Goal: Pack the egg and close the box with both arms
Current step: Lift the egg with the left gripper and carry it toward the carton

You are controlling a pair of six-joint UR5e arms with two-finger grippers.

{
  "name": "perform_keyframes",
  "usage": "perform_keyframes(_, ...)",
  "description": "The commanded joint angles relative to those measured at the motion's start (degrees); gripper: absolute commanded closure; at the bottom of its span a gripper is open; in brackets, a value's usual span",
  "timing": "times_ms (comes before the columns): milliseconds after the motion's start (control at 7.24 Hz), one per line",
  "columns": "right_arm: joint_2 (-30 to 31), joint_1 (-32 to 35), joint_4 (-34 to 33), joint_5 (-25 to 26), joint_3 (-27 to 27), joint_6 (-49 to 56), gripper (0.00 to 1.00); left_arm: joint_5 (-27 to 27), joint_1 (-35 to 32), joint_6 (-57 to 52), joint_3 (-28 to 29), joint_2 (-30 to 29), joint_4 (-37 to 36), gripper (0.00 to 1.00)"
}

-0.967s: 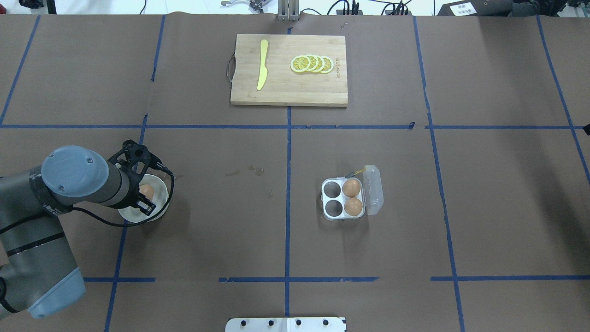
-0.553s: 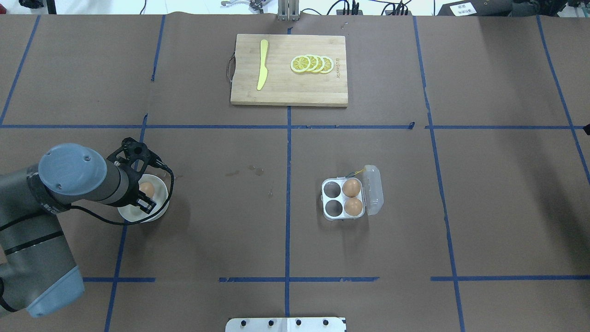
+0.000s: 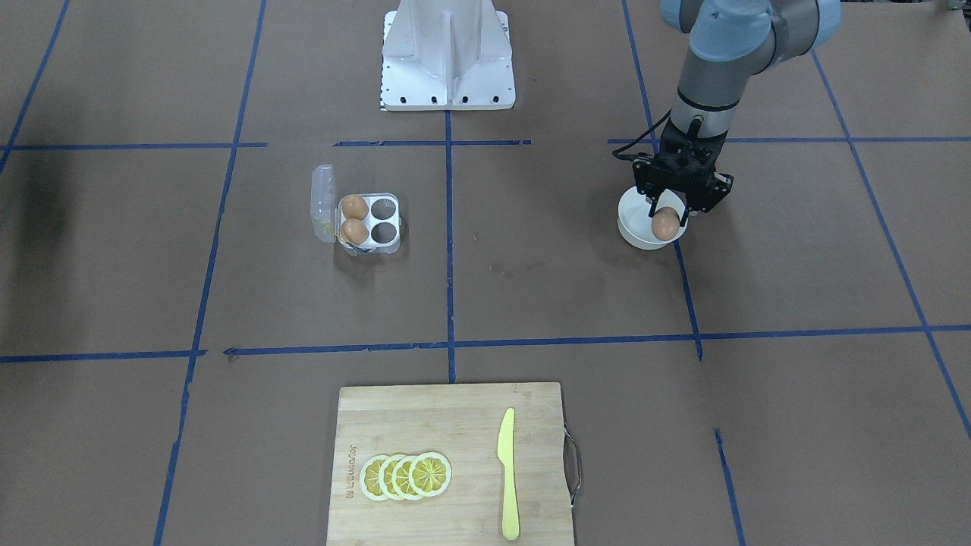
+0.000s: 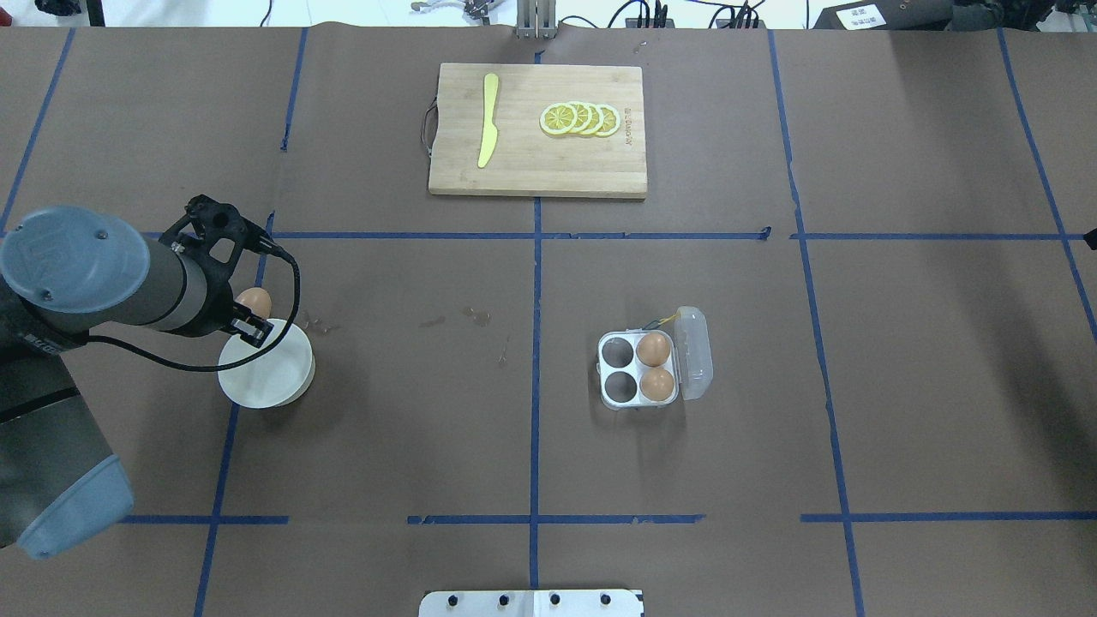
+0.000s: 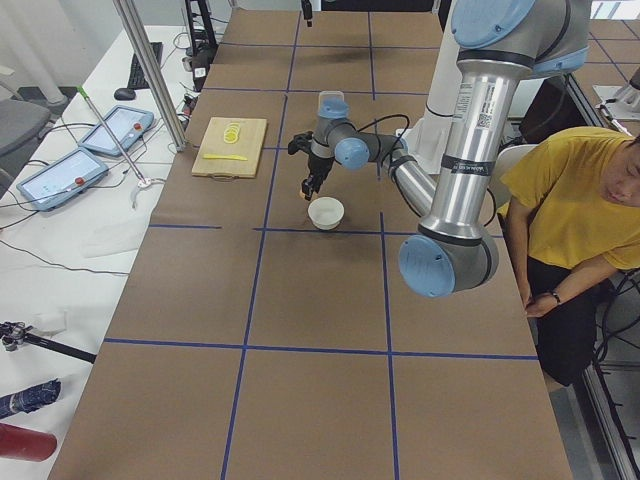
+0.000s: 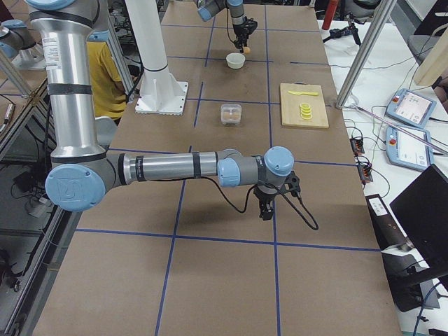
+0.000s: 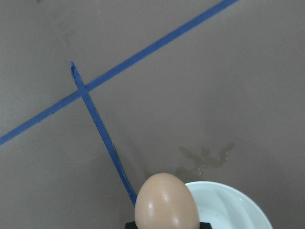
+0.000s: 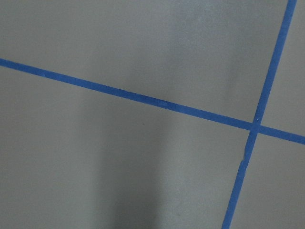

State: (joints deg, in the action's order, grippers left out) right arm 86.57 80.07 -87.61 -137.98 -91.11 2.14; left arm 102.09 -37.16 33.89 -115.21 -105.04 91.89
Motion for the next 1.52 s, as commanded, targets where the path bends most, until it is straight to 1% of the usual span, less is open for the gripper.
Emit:
perform_keyframes(0, 0.0, 0.0, 0.2, 0.0, -0.2, 0.0, 0.0, 0.1, 0.6, 0.5, 3.4, -8.6, -2.7, 1.0)
perform_keyframes(276, 0.9, 0.0, 4.4, 0.0, 0.4, -0.3, 0.0, 0.4, 2.3, 0.2, 5.9, -15.8, -2.3, 1.0)
perform_keyframes(414, 1.0, 0.0, 4.5, 0.0, 0.4, -0.4, 0.0, 0.4, 4.4, -0.3, 7.3, -18.8, -0.4, 1.0)
perform_keyframes(553, 1.0, 0.0, 4.5, 0.0, 0.3, -0.4, 0.0, 0.4, 5.6, -2.7, 11.1, -22.5, 3.6, 1.0)
perform_keyframes(829, 1.0, 0.0, 4.5, 0.0, 0.1, -0.5, 0.0, 0.3, 9.3, -3.1, 13.9, -24.6, 12.2, 1.0)
perform_keyframes(967, 1.1, 0.0, 4.6, 0.0, 0.1, -0.5, 0.0, -0.1, 11.1, -2.8, 17.7, -25.8, 19.0, 1.0)
perform_keyframes(1105, 1.1, 0.0, 4.6, 0.0, 0.0, -0.5, 0.0, -2.0, 12.7, -2.9, 20.7, -26.2, 24.0, 1.0)
perform_keyframes(1243, 1.2, 0.0, 4.5, -0.1, -0.1, -0.5, 0.0, -6.5, 14.6, -3.1, 22.4, -27.6, 25.3, 1.0)
perform_keyframes(1382, 1.2, 0.0, 4.5, -0.1, -0.4, -0.5, 0.0, -6.7, 15.5, -3.0, 25.8, -31.2, 25.3, 1.0)
